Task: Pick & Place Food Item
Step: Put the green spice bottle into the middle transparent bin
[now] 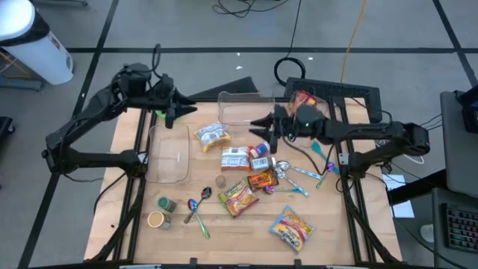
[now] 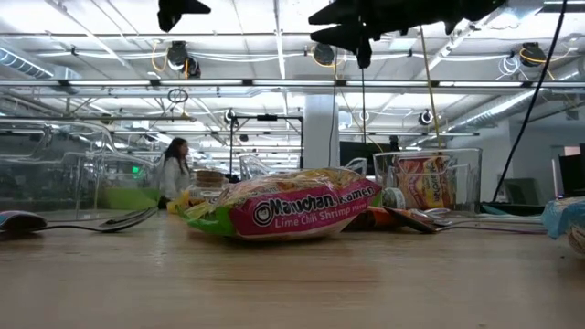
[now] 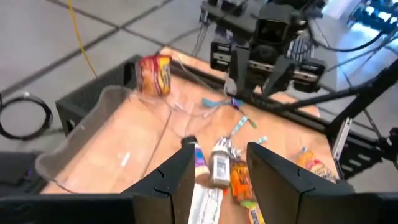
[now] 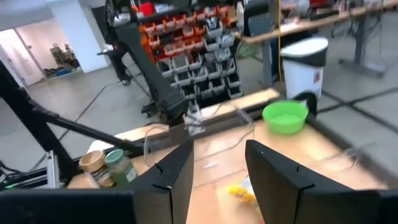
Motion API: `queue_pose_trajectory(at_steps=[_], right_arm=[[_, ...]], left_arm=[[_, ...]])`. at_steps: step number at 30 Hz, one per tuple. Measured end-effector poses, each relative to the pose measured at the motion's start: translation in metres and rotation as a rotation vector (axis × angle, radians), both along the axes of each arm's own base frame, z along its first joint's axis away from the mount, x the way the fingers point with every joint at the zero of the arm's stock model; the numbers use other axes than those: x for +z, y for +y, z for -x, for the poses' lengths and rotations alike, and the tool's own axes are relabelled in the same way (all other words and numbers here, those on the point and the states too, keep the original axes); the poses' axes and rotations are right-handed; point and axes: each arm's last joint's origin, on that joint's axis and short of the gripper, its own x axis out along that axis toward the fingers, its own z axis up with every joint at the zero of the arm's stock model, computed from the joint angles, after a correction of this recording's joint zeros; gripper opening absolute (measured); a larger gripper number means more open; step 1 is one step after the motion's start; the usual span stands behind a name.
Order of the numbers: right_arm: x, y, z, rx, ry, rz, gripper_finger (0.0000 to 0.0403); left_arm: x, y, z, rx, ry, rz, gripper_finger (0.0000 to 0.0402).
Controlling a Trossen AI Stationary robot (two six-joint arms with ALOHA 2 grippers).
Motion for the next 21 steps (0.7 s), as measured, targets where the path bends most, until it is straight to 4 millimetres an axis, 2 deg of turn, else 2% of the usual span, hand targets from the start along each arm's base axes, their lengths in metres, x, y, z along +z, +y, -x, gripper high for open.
queue_pose_trajectory(at_steps=[6, 11, 16, 21], right_arm=[[-0.012, 0.024, -0.013, 0.034, 0.034, -0.063, 0.0141], [-0.012, 0.034, -0.014, 0.070, 0.031, -0.066, 0.0141], [-0.007, 0.039, -0.009, 0.103, 0.029, -0.038, 0.0141], [-0.007, 0.045, -0.005, 0.223, 0.062, -0.051, 0.0141]], left_arm=[[-0.014, 0.003, -0.015, -0.036, 0.089, 0.044, 0.0154], [-0.028, -0.002, -0.022, -0.080, 0.199, 0.108, 0.0154], [-0.034, -0.020, -0.026, -0.131, 0.275, 0.176, 0.0154], [-0.041, -0.048, -0.030, -0.067, 0.402, 0.239, 0.0154]])
